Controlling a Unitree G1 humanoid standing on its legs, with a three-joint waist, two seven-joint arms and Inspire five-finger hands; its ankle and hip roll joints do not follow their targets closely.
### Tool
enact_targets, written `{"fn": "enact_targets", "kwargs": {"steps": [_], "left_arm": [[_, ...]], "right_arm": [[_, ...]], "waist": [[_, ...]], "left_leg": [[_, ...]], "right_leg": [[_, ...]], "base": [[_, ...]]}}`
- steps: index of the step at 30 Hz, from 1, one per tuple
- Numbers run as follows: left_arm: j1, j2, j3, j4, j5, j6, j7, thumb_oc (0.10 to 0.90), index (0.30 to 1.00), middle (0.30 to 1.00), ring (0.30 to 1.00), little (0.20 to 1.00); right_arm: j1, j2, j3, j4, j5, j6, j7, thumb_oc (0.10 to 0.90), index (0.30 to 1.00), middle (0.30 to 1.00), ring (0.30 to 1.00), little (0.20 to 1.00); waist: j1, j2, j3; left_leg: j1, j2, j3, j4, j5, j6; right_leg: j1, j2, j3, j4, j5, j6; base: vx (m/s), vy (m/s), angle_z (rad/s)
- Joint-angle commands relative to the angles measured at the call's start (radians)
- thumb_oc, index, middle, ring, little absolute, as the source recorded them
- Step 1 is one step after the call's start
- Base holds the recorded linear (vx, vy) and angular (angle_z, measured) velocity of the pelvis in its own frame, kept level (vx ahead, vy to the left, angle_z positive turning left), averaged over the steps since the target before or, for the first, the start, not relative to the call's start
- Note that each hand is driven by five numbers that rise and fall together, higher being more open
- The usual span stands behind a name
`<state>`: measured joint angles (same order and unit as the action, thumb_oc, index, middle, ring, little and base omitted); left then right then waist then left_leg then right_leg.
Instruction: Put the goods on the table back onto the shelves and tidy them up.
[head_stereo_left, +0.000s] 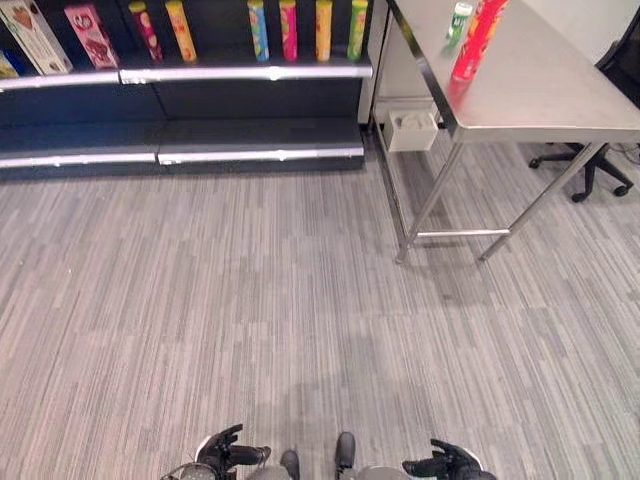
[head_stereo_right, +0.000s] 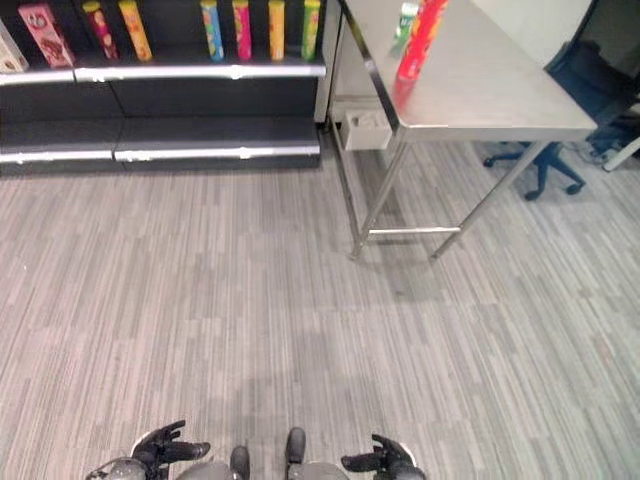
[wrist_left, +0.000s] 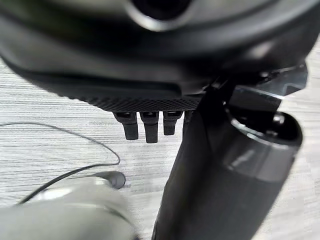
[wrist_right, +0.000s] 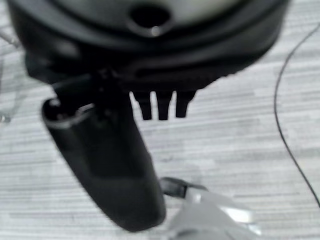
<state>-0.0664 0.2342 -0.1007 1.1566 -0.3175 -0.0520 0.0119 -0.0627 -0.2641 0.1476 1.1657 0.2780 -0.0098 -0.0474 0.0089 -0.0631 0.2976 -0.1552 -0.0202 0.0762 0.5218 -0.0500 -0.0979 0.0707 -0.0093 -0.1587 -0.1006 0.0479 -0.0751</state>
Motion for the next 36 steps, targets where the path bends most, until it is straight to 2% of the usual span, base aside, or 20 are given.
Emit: {"fn": "enact_targets", "kwargs": {"steps": [1,4,5,6,7,8,10,12,13,14,17,18,19,21,23,26,27,29,31,36], "left_arm": [[-0.006,-0.017,-0.055,-0.016,-0.031,-0.028,0.004,0.800,0.900,0.900,0.900,0.900],[0.009,-0.019,-0.053,-0.020,-0.027,-0.026,0.004,0.800,0.900,0.900,0.900,0.900],[0.019,-0.019,-0.052,-0.024,-0.030,-0.026,0.004,0.800,0.900,0.900,0.900,0.900],[0.019,-0.019,-0.052,-0.024,-0.030,-0.026,0.004,0.800,0.900,0.900,0.900,0.900],[0.022,-0.017,-0.046,-0.025,-0.040,-0.028,0.006,0.800,0.900,0.900,0.900,0.900],[0.022,-0.016,-0.044,-0.023,-0.041,-0.028,0.007,0.800,0.900,0.900,0.900,0.900],[0.031,-0.016,-0.030,-0.003,-0.037,-0.026,0.007,0.800,0.900,0.900,0.900,0.900],[0.038,-0.019,-0.024,0.008,-0.030,-0.026,0.008,0.800,0.900,0.900,0.900,0.900],[0.039,-0.017,-0.023,0.006,-0.026,-0.026,0.010,0.800,0.900,0.900,0.900,0.900],[0.043,-0.011,-0.016,0.008,-0.018,-0.026,0.011,0.800,0.900,0.900,0.900,0.900],[0.037,0.002,-0.010,-0.002,-0.022,-0.026,0.006,0.800,0.900,0.900,0.900,0.900],[0.028,0.008,-0.013,-0.018,-0.025,-0.026,0.008,0.800,0.900,0.900,0.900,0.900],[0.013,0.014,-0.019,-0.019,-0.022,-0.024,0.015,0.800,0.900,0.900,0.900,0.900],[0.010,0.019,-0.021,-0.018,-0.015,-0.023,0.018,0.800,0.900,0.900,0.900,0.900],[-0.004,0.021,-0.033,-0.021,-0.007,-0.027,0.019,0.800,0.900,0.900,0.900,0.900],[-0.012,0.022,-0.041,-0.030,-0.001,-0.030,0.019,0.800,0.900,0.900,0.900,0.900],[-0.018,0.020,-0.047,-0.027,0.006,-0.030,0.020,0.800,0.900,0.900,0.900,0.900],[-0.028,0.018,-0.047,-0.020,0.019,-0.033,0.021,0.800,0.900,0.900,0.900,0.900],[-0.033,0.016,-0.049,-0.016,0.040,-0.040,0.018,0.800,0.900,0.900,0.900,0.900],[-0.021,0.007,-0.045,-0.009,0.056,-0.043,0.009,0.800,0.900,0.900,0.900,0.900]], "right_arm": [[0.016,-0.059,0.011,-0.043,0.033,-0.026,-0.021,0.800,0.900,0.900,0.900,0.900],[0.018,-0.065,0.010,-0.045,0.033,-0.024,-0.023,0.800,0.900,0.900,0.900,0.900],[0.017,-0.070,0.006,-0.055,0.038,-0.027,-0.027,0.800,0.900,0.900,0.900,0.900],[0.017,-0.070,0.006,-0.055,0.038,-0.027,-0.027,0.800,0.900,0.900,0.900,0.900],[0.009,-0.074,0.001,-0.062,0.050,-0.033,-0.036,0.800,0.900,0.900,0.900,0.900],[0.007,-0.074,-0.002,-0.060,0.054,-0.034,-0.038,0.800,0.900,0.900,0.900,0.900],[-0.001,-0.070,-0.005,-0.054,0.054,-0.036,-0.034,0.800,0.900,0.900,0.900,0.900],[0.005,-0.058,-0.006,-0.060,0.047,-0.035,-0.032,0.800,0.900,0.900,0.900,0.900],[0.005,-0.054,-0.009,-0.061,0.044,-0.035,-0.033,0.800,0.900,0.900,0.900,0.900],[0.016,-0.039,-0.009,-0.059,0.034,-0.029,-0.026,0.800,0.900,0.900,0.900,0.900],[0.012,-0.032,-0.003,-0.054,0.015,-0.024,-0.013,0.800,0.900,0.900,0.900,0.900],[0.006,-0.035,-0.013,-0.063,0.023,-0.026,-0.014,0.800,0.900,0.900,0.900,0.900],[0.002,-0.036,-0.025,-0.074,0.037,-0.028,-0.023,0.800,0.900,0.900,0.900,0.900],[0.005,-0.034,-0.036,-0.089,0.042,-0.031,-0.030,0.800,0.900,0.900,0.900,0.900],[0.007,-0.039,-0.041,-0.100,0.046,-0.032,-0.035,0.800,0.900,0.900,0.900,0.900],[0.007,-0.044,-0.049,-0.100,0.050,-0.032,-0.040,0.800,0.900,0.900,0.900,0.900],[0.003,-0.047,-0.059,-0.098,0.055,-0.030,-0.047,0.800,0.900,0.900,0.900,0.900],[0.003,-0.048,-0.069,-0.093,0.062,-0.030,-0.053,0.800,0.900,0.900,0.900,0.900],[0.005,-0.052,-0.077,-0.080,0.063,-0.029,-0.053,0.800,0.900,0.900,0.900,0.900],[0.022,-0.073,-0.089,-0.056,0.058,-0.035,-0.046,0.800,0.900,0.900,0.900,0.900]], "waist": [[-0.001,0.005,-0.016],[0.015,0.005,-0.026],[0.029,0.023,-0.034],[0.030,0.021,-0.032],[0.046,0.036,-0.035],[0.054,0.039,-0.037],[0.060,0.047,-0.059],[0.062,0.055,-0.084],[0.062,0.053,-0.096],[0.064,0.036,-0.123],[0.069,0.025,-0.131],[0.059,0.027,-0.111],[0.032,0.044,-0.079],[0.014,0.079,-0.063],[-0.012,0.090,-0.041],[-0.028,0.095,-0.028],[-0.041,0.083,-0.017],[-0.062,0.065,-0.015],[-0.077,0.053,-0.010],[-0.080,0.039,-0.030]], "left_leg": [[-0.039,0.081,-0.006,-0.117,0.074,0.021],[-0.064,0.087,0.008,-0.217,0.069,0.026],[-0.094,0.110,0.004,-0.351,0.150,0.009],[-0.087,0.108,0.005,-0.358,0.154,0.009],[-0.135,0.129,0.019,-0.494,0.205,-0.008],[-0.142,0.135,0.030,-0.551,0.220,-0.015],[-0.130,0.143,0.071,-0.609,0.221,-0.019],[-0.107,0.139,0.075,-0.609,0.284,-0.021],[-0.097,0.136,0.077,-0.601,0.290,-0.016],[-0.072,0.109,0.087,-0.591,0.273,0.006],[-0.022,0.058,0.100,-0.577,0.212,0.058],[0.015,0.021,0.096,-0.558,0.169,0.093],[0.077,-0.002,0.085,-0.568,0.136,0.124],[0.132,0.011,0.086,-0.586,0.113,0.135],[0.185,0.008,0.076,-0.598,0.082,0.128],[0.212,0.014,0.074,-0.599,0.062,0.120],[0.250,0.008,0.072,-0.608,0.035,0.104],[0.285,-0.002,0.061,-0.609,0.005,0.090],[0.321,0.000,0.057,-0.609,-0.020,0.075],[0.397,0.003,0.038,-0.609,-0.073,0.064]], "right_leg": [[0.110,-0.013,-0.023,0.040,-0.144,0.118],[0.132,-0.015,-0.015,0.026,-0.161,0.130],[0.157,-0.003,-0.009,0.015,-0.178,0.136],[0.160,-0.006,-0.008,0.015,-0.179,0.136],[0.189,-0.001,0.005,0.013,-0.205,0.143],[0.210,-0.003,0.017,0.013,-0.217,0.145],[0.238,-0.005,0.042,0.013,-0.231,0.157],[0.261,-0.017,0.068,0.013,-0.244,0.163],[0.263,-0.032,0.072,0.018,-0.246,0.170],[0.254,-0.074,0.083,0.071,-0.245,0.195],[0.179,-0.133,0.093,0.284,-0.180,0.239],[0.096,-0.155,0.108,0.492,-0.044,0.251],[0.006,-0.161,0.115,0.675,0.085,0.242],[-0.088,-0.182,0.081,0.786,0.097,0.233],[-0.151,-0.211,-0.004,0.702,0.005,0.211],[-0.164,-0.206,-0.067,0.561,-0.036,0.208],[-0.183,-0.194,-0.111,0.369,-0.035,0.223],[-0.216,-0.168,-0.114,0.191,0.018,0.251],[-0.231,-0.155,-0.108,0.088,0.068,0.277],[-0.196,-0.152,-0.136,0.034,0.123,0.274]], "base": [[0.18,-0.008,-0.03],[0.23,0.052,0.03],[0.21,0.069,-0.01],[0.43,0.146,-0.02],[0.34,0.113,-0.03],[0.34,0.114,-0.04],[0.40,0.190,-0.33],[0.49,0.287,-0.48],[0.55,0.338,-0.91],[0.51,0.324,-1.09],[0.38,0.318,-0.43],[0.29,0.425,0.16],[0.31,0.438,0.25],[0.25,0.261,0.35],[0.30,0.088,0.20],[0.22,-0.039,0.15],[0.39,-0.131,0.39],[0.37,-0.144,0.07],[0.32,-0.131,-0.01],[0.30,-0.151,0.33]]}}
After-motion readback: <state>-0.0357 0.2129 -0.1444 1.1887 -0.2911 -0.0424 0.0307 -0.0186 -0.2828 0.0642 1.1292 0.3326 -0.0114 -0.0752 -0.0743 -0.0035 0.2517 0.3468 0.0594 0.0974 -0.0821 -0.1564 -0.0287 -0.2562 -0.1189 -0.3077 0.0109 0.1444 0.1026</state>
